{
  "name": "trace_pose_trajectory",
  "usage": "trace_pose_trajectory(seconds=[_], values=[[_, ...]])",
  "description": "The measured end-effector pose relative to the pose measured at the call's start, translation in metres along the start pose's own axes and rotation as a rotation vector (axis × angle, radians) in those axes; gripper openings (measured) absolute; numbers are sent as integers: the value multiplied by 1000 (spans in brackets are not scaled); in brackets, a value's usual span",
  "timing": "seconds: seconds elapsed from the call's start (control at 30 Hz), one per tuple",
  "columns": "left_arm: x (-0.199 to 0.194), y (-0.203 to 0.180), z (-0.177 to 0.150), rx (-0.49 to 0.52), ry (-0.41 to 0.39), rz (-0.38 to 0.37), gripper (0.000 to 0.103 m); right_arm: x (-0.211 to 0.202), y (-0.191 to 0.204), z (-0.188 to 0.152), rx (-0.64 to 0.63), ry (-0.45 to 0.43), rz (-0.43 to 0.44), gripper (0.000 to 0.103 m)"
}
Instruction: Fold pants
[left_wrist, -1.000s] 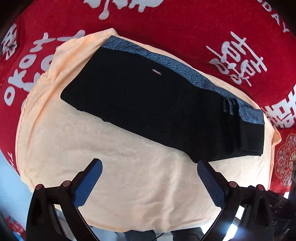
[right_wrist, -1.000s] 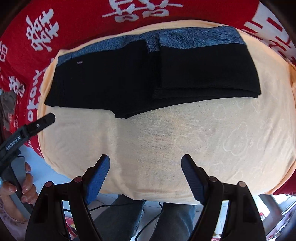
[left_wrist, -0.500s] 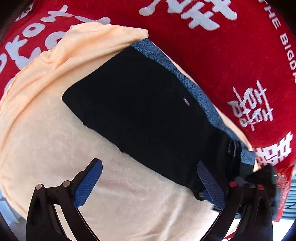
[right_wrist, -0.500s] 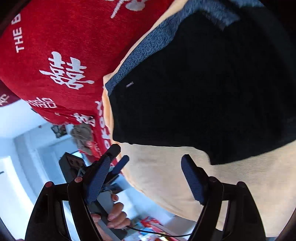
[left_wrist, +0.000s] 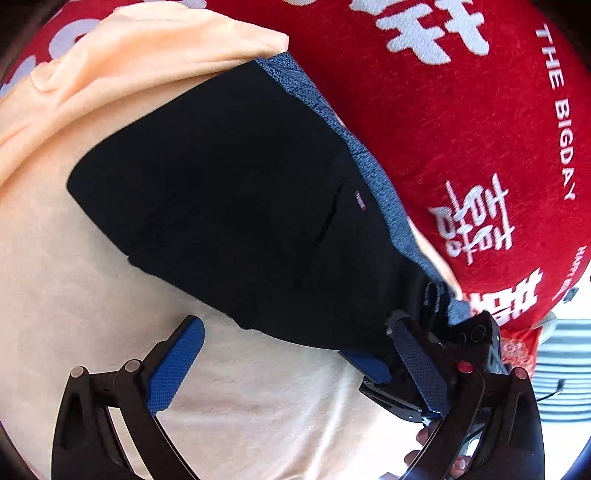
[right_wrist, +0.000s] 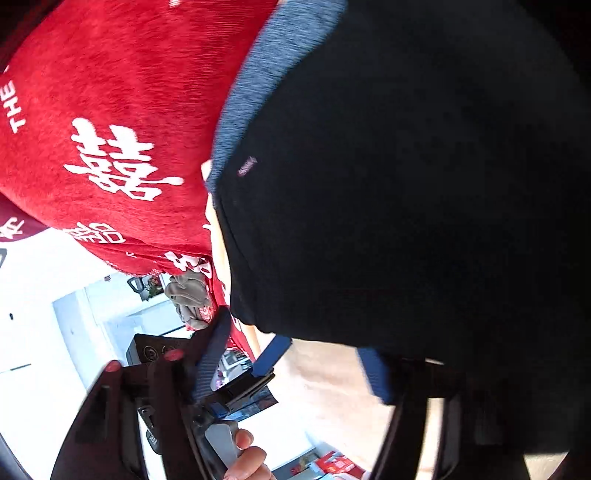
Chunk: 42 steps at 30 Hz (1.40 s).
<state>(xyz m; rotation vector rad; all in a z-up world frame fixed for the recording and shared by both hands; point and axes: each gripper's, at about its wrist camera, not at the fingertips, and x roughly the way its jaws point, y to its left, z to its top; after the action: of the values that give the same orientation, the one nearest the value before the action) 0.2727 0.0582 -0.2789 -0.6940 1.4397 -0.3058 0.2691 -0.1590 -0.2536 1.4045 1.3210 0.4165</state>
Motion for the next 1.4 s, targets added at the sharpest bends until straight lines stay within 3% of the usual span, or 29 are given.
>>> trace_pose_trajectory(seconds=[0.17, 0.33, 0.4, 0.5, 0.53, 0.63, 0.7, 0.83, 1.03, 1.13, 1.23, 1.27, 1.37, 1.4], values=[[6, 3, 17, -87, -39, -63, 103, -13, 17, -2, -36, -16, 22, 48], [7, 1, 30, -125, -90, -16, 99, -14, 20, -3, -49, 50, -10, 48], [6, -2, 29, -109, -101, 41, 90, -27, 23, -7, -69, 67, -42, 50], [7, -5, 28, -57, -112, 132, 63, -57, 41, -4, -151, 52, -166, 52], [6, -6, 28, -36, -118, 176, 49, -65, 50, 0, -188, 47, -220, 54], [5, -20, 21, 98, -139, 284, 45, -78, 86, 21, -289, 57, -368, 64], [11, -46, 9, 267, -170, 413, 45, -71, 121, 38, -371, 80, -454, 79], [22, -78, -11, 481, -225, 574, 45, -19, 189, 58, -559, 218, -589, 83], [33, -92, -20, 590, -233, 675, 45, 98, 236, 43, -736, 502, -742, 84], [41, -100, -26, 652, -240, 728, 45, 135, 242, 21, -795, 617, -790, 84], [43, -108, -33, 688, -252, 769, 45, 174, 239, -3, -894, 732, -912, 84], [44, -109, -34, 714, -265, 817, 45, 189, 232, -7, -896, 774, -955, 84], [46, -110, -35, 727, -265, 833, 45, 207, 208, -7, -845, 823, -1053, 84], [46, -111, -36, 729, -265, 836, 45, 207, 205, -4, -828, 824, -1046, 76]])
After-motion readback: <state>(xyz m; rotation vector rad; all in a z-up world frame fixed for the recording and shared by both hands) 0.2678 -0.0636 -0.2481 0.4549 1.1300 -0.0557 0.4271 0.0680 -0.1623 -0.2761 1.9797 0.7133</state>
